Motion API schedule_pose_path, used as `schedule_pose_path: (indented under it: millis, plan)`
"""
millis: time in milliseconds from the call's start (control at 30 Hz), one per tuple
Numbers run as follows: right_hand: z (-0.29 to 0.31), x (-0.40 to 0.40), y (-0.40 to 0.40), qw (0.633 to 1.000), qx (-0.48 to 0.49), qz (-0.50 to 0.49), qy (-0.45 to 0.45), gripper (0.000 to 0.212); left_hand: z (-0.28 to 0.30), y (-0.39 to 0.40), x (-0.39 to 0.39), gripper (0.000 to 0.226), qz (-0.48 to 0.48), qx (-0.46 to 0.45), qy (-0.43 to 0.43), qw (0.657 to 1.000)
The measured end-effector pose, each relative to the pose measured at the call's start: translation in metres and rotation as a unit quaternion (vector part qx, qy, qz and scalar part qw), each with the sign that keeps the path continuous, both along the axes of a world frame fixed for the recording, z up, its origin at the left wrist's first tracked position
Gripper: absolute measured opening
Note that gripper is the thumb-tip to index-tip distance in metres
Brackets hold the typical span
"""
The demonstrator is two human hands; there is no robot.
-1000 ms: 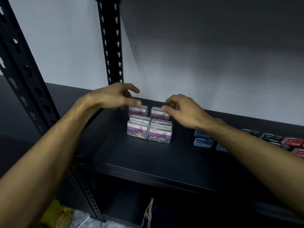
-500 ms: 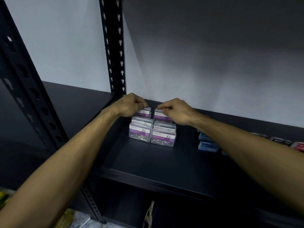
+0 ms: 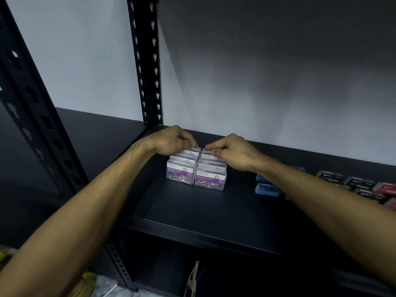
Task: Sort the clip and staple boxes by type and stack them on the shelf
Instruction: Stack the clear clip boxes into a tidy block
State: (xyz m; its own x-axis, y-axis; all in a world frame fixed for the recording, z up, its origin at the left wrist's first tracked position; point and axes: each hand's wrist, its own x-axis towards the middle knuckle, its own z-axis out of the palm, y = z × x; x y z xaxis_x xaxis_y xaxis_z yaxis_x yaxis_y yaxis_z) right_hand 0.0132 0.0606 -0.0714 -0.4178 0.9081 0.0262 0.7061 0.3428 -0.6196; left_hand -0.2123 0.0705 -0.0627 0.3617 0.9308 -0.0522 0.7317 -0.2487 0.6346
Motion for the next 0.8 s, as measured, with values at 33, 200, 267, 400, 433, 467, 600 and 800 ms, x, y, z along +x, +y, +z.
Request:
schedule_pose_path:
  millis: [33, 200, 267, 400, 433, 467, 600, 800]
  plan:
    - [0.000, 0.000, -0.001, 1.000, 0.000, 0.002, -0.003, 0.030, 0.000, -0.001, 0.000, 0.022, -0.001, -0.001, 0.003, 1.000]
    - [0.006, 0.002, -0.010, 0.999, -0.015, 0.021, -0.028, 0.060, 0.003, -0.008, -0.005, 0.035, 0.017, 0.002, -0.004, 1.000]
    - [0.010, 0.003, -0.014, 0.997, -0.022, 0.041, -0.065, 0.088, 0.009, -0.014, -0.013, 0.055, 0.016, -0.010, -0.009, 1.000]
    - [0.014, 0.002, -0.021, 0.983, -0.014, 0.079, -0.166, 0.120, 0.020, -0.028, -0.023, 0.102, -0.070, -0.071, 0.067, 0.993]
    - [0.013, 0.000, -0.022, 0.980, -0.009, 0.083, -0.183, 0.123, 0.021, -0.030, -0.022, 0.110, -0.080, -0.090, 0.079, 0.990]
    - [0.012, -0.001, -0.023, 0.977, -0.002, 0.085, -0.195, 0.125, 0.020, -0.032, -0.020, 0.115, -0.081, -0.103, 0.092, 0.987]
    - [0.006, -0.005, -0.027, 0.972, 0.032, 0.088, -0.214, 0.118, 0.016, -0.039, -0.008, 0.124, -0.045, -0.076, 0.167, 0.982]
    - [0.006, -0.005, -0.029, 0.973, 0.053, 0.105, -0.198, 0.101, 0.007, -0.040, 0.000, 0.116, -0.019, -0.012, 0.214, 0.977]
